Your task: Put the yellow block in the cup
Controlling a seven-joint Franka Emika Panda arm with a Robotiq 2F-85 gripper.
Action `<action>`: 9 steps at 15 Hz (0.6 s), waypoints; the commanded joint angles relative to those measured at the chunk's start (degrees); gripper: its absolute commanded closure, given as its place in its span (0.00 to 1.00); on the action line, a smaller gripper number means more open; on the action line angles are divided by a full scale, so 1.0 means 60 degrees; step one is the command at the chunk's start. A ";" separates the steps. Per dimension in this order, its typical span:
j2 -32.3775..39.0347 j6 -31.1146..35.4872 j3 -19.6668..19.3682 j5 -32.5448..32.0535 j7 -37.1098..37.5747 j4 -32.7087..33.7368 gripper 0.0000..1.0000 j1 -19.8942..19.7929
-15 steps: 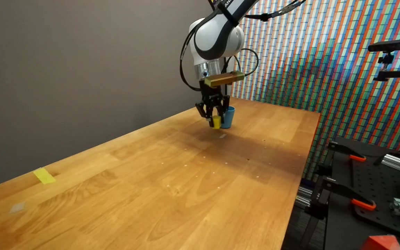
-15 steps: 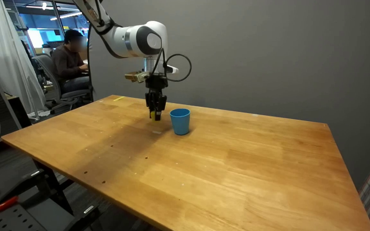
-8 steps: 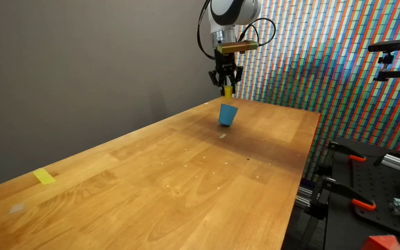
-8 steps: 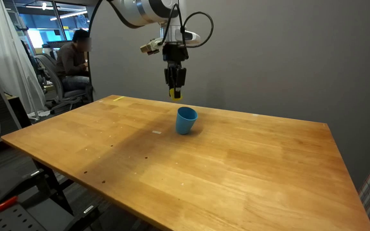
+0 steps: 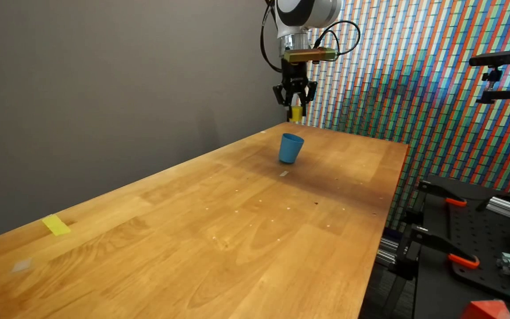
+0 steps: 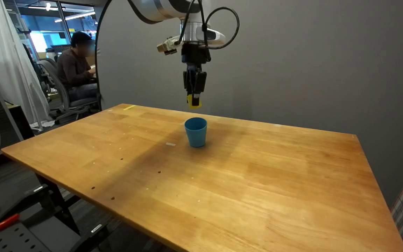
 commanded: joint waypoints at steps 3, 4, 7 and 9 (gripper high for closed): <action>0.0096 0.0150 0.0287 0.0447 -0.0367 -0.0110 0.79 -0.0320; 0.0133 0.0159 0.0324 0.0497 -0.0473 -0.0105 0.79 -0.0354; 0.0293 0.0244 0.0370 0.0574 -0.0576 -0.0066 0.79 -0.0388; 0.0463 0.0301 0.0389 0.0650 -0.0633 -0.0014 0.79 -0.0408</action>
